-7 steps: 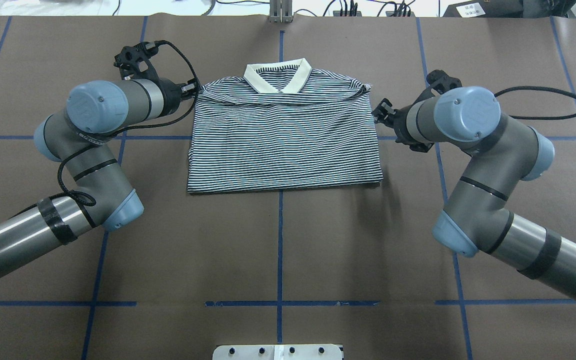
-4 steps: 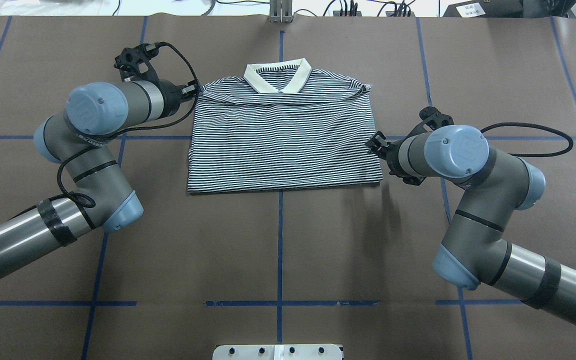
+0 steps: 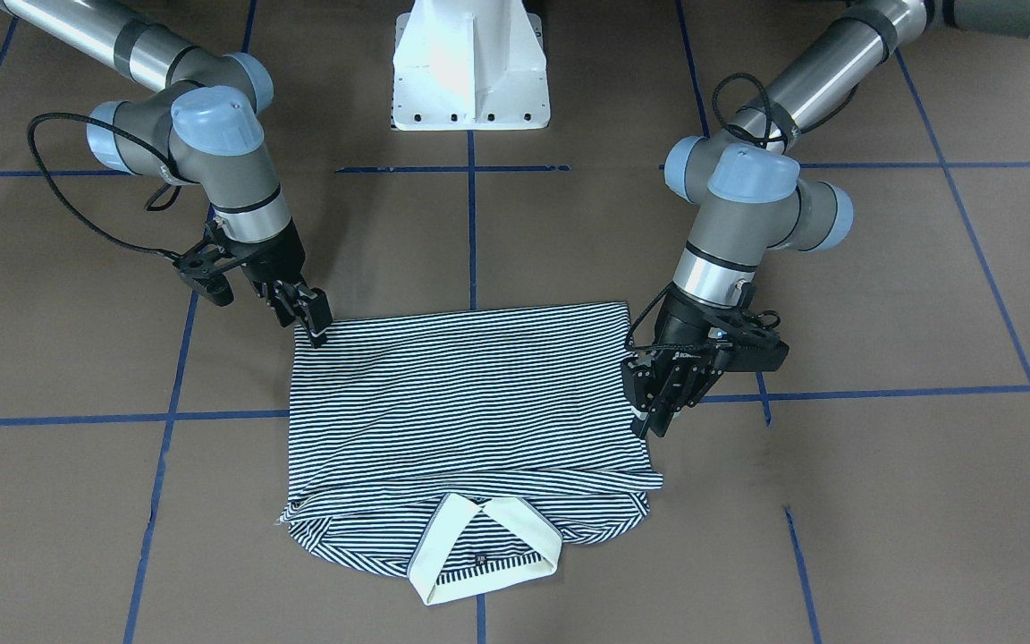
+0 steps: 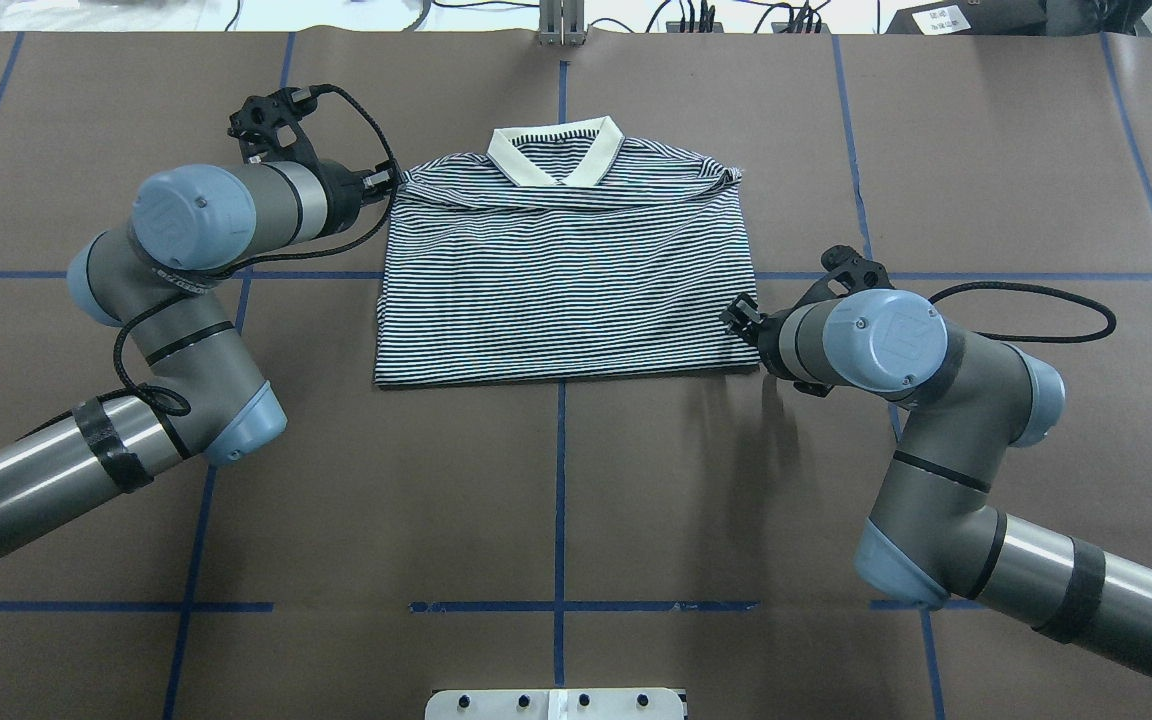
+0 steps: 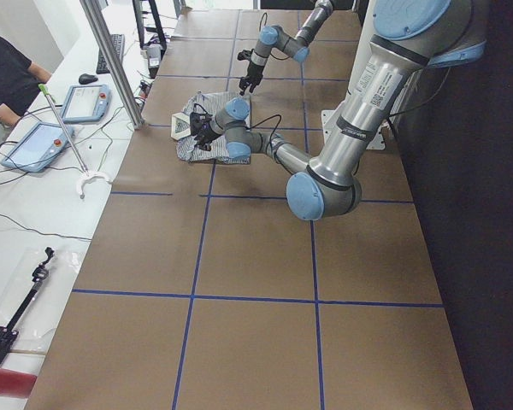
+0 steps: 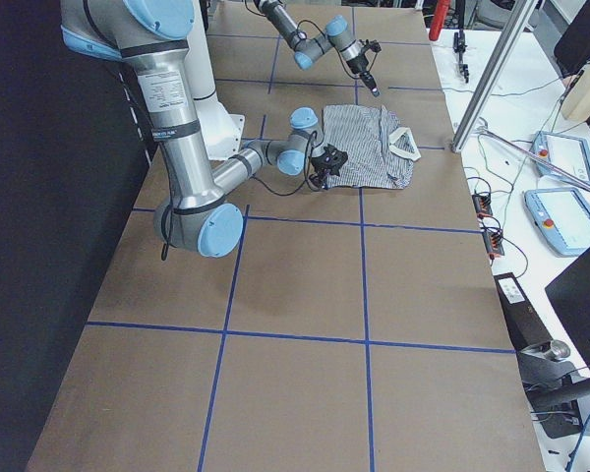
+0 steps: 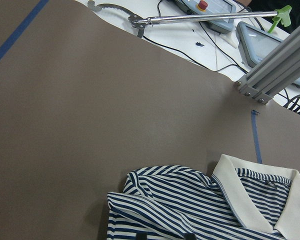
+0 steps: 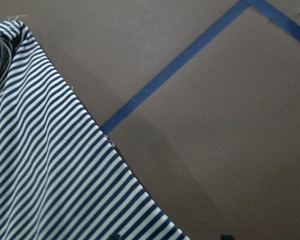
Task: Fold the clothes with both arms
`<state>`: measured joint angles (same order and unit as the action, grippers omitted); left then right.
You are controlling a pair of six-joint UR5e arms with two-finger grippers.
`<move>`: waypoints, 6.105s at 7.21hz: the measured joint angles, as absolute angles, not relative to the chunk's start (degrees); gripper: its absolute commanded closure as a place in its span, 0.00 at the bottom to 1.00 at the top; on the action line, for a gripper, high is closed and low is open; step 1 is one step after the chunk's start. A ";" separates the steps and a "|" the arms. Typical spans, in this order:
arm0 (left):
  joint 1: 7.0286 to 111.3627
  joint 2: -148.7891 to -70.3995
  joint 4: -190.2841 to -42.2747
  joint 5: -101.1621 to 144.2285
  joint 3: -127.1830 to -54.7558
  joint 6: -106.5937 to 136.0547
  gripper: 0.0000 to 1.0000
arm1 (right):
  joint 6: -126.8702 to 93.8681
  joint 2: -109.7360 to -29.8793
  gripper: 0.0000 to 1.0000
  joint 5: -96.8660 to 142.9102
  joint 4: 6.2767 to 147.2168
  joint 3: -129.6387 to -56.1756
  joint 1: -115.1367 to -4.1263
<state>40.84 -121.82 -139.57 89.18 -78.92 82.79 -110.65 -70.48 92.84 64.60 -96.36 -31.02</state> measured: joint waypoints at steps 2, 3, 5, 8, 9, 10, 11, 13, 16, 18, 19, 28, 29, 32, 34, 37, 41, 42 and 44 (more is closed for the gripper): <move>40.81 -121.83 -139.57 89.20 -78.92 82.81 0.63 | -110.65 -70.85 1.00 92.64 64.67 -96.40 -30.88; 40.79 -121.92 -139.59 89.21 -78.99 82.85 0.63 | -110.65 -71.10 1.00 92.59 64.68 -96.53 -30.90; 40.79 -122.05 -139.61 89.21 -79.26 82.88 0.62 | -110.71 -71.41 1.00 92.55 64.74 -97.18 -30.80; 40.26 -122.00 -139.49 89.27 -80.82 83.30 0.60 | -112.50 -79.27 1.00 92.74 65.13 -108.42 -27.04; 39.66 -121.97 -139.36 89.31 -81.74 84.53 0.60 | -113.30 -84.95 1.00 92.19 65.21 -114.47 -22.91; 38.78 -121.96 -139.19 89.35 -82.95 86.00 0.60 | -113.90 -91.34 1.00 91.45 65.27 -121.19 -17.64; 37.60 -121.70 -138.98 89.37 -84.80 87.61 0.60 | -114.92 -97.55 1.00 91.72 65.29 -128.65 -12.40; 35.37 -120.62 -138.74 89.38 -88.19 90.78 0.60 | -116.48 -104.22 0.00 95.08 65.26 -137.54 -5.67; 33.51 -117.64 -137.89 89.68 -93.67 95.78 0.60 | -116.89 -105.75 0.00 89.97 65.53 -138.26 1.88; 28.93 -112.89 -133.54 90.09 -101.83 99.31 0.53 | -116.81 -104.85 0.00 83.28 66.01 -137.52 -0.23; 25.46 -111.11 -129.00 89.56 -105.66 101.37 0.50 | -116.25 -102.10 0.00 80.78 66.31 -136.51 -4.64; 12.78 -112.16 -113.15 82.09 -104.78 105.44 0.47 | -106.96 -86.34 0.00 93.95 68.67 -123.16 -27.90; 12.75 -112.49 -113.03 82.09 -104.33 105.40 0.48 | -106.94 -86.32 0.00 93.94 68.65 -122.98 -27.90; 12.78 -112.67 -112.94 82.09 -103.66 105.30 0.50 | -106.93 -86.44 0.00 93.56 68.64 -122.34 -27.94; 12.94 -112.67 -112.94 82.09 -103.50 105.29 0.55 | -106.96 -86.48 0.00 93.39 68.64 -122.20 -27.95; 13.14 -112.73 -112.94 82.07 -103.28 105.47 1.00 | -106.96 -86.59 0.00 93.34 68.66 -122.18 -27.95; 15.98 -112.55 -112.21 82.34 -105.04 103.64 1.00 | -106.96 -86.57 0.00 93.34 68.73 -122.49 -28.10; 17.90 -112.34 -110.85 82.87 -106.65 99.54 1.00 | -106.96 -86.57 0.00 93.34 68.73 -122.67 -28.15; 24.51 -113.22 -110.00 83.91 -106.16 91.82 1.00 | -106.96 -86.61 0.00 93.40 68.73 -122.76 -28.26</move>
